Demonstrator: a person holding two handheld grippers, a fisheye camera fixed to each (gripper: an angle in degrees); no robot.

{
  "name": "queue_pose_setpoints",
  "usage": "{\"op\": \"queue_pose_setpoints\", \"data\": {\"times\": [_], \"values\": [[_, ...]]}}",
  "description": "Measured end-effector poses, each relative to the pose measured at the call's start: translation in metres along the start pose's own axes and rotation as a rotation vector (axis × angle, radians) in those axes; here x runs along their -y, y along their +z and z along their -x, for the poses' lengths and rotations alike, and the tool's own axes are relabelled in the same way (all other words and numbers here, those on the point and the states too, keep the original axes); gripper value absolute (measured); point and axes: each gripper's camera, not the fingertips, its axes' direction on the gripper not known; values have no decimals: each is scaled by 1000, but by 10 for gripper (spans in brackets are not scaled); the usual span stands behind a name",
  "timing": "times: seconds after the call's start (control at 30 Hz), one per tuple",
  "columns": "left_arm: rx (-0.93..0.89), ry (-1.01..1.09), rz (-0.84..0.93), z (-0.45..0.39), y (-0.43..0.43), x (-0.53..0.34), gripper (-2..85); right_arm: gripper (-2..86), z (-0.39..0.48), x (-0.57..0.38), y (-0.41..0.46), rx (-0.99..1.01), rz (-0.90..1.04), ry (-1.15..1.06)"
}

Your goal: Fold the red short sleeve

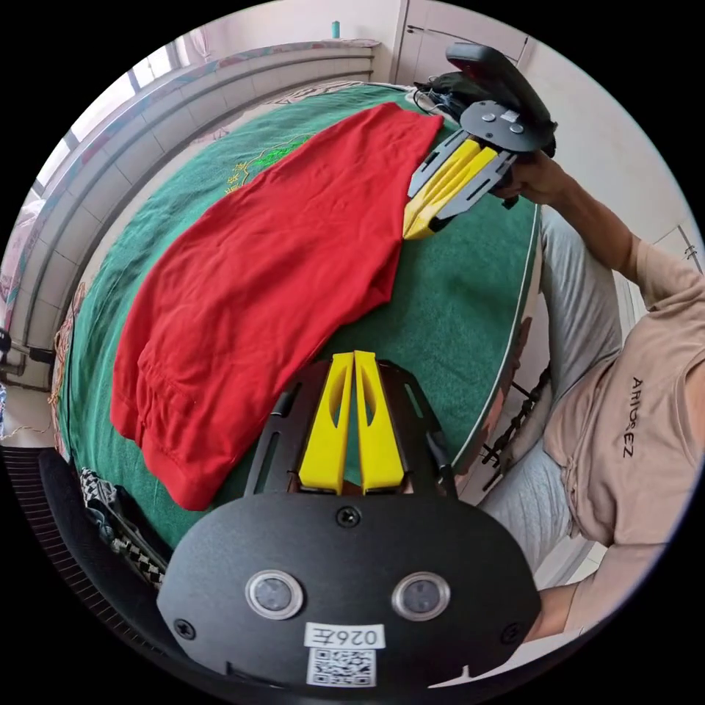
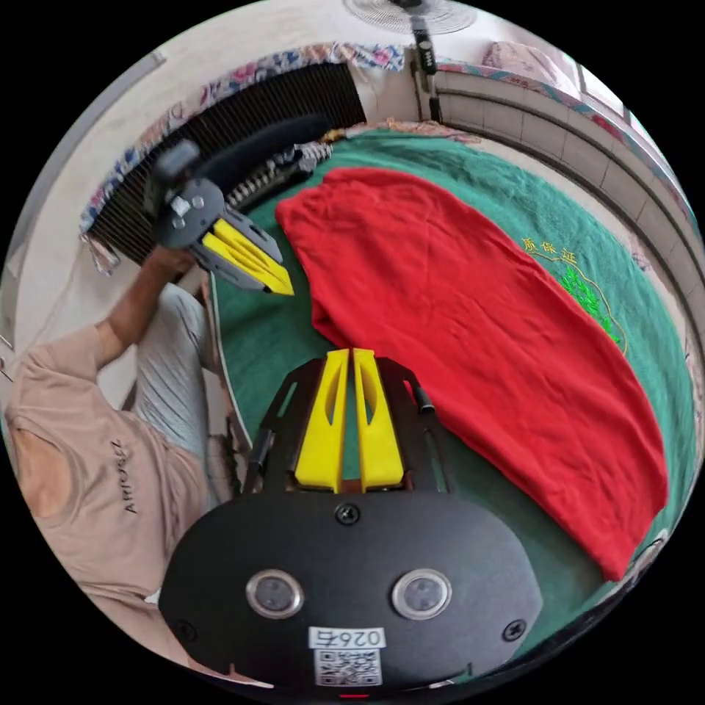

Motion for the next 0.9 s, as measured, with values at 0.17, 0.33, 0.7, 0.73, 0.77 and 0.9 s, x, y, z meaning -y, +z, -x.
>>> {"op": "queue_pose_setpoints", "data": {"times": [0.17,0.33,0.7,0.73,0.77,0.9], "values": [[-20,-34,-211,19,-38,-8,-8,-11,-43,12,-48,-54,-148,204],[-116,-81,-188,51,-16,14,-8,-10,-104,14,-91,-215,-157,398],[-217,-116,-462,103,-42,60,-8,-9,-240,-153,-236,-123,-385,991],[-264,-115,-510,113,-41,81,-8,-8,-241,-176,-253,-165,-430,1045],[-285,-111,-532,117,-39,94,-8,-6,-242,-200,-268,-222,-445,1145],[-399,-66,-573,132,-10,210,-1,16,-234,-252,-310,-156,-702,1231]]}}
